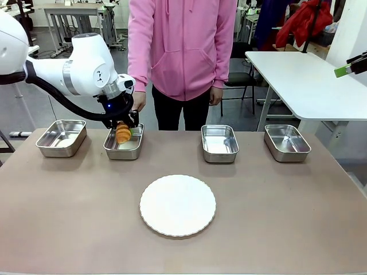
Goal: Place the bread in the container.
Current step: Place the Butter Roll into the Airtight Container indicated by the human.
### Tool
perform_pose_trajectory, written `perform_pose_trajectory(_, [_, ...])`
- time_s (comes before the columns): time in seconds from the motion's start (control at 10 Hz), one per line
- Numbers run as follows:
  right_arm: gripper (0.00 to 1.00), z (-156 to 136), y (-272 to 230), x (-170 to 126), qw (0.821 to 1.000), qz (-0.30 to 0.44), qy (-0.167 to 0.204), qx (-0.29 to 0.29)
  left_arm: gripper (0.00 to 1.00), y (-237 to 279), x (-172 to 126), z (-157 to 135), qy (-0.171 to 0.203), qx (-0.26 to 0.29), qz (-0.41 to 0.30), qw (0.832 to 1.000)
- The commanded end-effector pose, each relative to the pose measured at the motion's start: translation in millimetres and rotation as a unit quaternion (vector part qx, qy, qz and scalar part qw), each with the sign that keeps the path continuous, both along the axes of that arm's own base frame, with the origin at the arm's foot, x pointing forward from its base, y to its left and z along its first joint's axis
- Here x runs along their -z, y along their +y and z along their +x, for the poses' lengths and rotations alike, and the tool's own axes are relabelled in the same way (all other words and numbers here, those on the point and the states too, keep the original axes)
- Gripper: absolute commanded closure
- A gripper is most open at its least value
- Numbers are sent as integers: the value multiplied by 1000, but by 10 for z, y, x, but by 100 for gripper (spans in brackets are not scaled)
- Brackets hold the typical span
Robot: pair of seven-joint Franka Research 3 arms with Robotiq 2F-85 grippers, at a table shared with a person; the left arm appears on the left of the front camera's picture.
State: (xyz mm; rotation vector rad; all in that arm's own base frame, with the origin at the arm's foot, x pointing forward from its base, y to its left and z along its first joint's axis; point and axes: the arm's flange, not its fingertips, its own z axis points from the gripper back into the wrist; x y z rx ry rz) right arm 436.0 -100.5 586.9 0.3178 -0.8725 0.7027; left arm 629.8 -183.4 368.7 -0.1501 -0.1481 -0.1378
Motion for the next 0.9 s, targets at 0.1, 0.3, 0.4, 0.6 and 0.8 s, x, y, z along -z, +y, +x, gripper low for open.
perform_pose_trajectory(0.1, [0, -1, 11, -1, 1000, 8, -6, -2, 0, -17, -26, 25, -14, 5, 13, 1000])
perform_pose_trajectory(0.3, [0, -1, 11, -1, 1000, 8, -6, -2, 0, -20, -13, -10, -17, 3, 9, 1000])
perform_pose_trajectory(0.4, [0, -1, 11, -1, 1000, 8, -6, -2, 0, -21, -26, -13, -18, 3, 10, 1000])
perform_pose_trajectory(0.6, [0, -1, 11, -1, 1000, 8, -6, -2, 0, -18, -43, -21, -22, 4, 6, 1000])
perform_pose_trajectory(0.8, [0, -1, 11, -1, 1000, 8, -6, -2, 0, -37, -29, 11, -14, 6, 4, 1000])
